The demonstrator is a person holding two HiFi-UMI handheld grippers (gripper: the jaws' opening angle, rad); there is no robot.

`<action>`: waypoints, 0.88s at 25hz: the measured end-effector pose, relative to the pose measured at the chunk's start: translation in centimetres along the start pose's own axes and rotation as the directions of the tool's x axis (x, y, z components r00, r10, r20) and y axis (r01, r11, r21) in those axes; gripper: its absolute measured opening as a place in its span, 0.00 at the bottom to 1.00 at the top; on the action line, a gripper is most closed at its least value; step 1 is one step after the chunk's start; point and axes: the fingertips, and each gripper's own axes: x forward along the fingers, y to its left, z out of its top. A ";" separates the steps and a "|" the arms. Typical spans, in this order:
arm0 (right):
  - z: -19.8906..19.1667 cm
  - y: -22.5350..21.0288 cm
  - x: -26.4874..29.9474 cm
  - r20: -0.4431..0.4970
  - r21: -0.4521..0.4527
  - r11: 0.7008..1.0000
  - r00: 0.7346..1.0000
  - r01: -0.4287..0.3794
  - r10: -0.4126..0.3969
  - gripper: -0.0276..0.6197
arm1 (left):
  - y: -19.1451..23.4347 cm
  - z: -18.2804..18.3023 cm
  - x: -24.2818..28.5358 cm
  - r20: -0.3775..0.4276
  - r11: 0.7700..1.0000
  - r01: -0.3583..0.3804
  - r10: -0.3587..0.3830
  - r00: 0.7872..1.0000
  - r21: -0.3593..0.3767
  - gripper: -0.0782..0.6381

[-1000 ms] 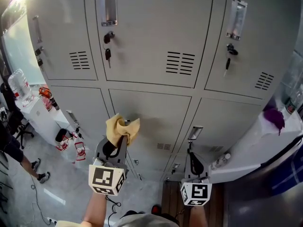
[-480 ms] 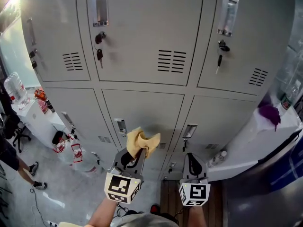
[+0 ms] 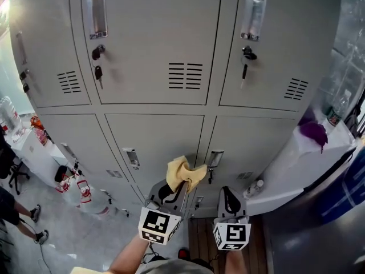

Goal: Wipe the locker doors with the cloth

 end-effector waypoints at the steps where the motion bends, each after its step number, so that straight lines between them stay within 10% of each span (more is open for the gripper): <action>1: 0.0 -0.2 0.0 -0.002 0.001 1.000 1.000 0.005 -0.005 0.08 | -0.2 0.0 0.5 -0.001 1.000 0.005 -0.005 1.000 0.010 0.22; 22: -0.5 -1.8 1.3 -0.017 -0.007 1.000 0.999 0.030 -0.030 0.08 | 1.4 -0.7 6.3 -0.020 0.998 0.002 -0.001 1.000 0.060 0.21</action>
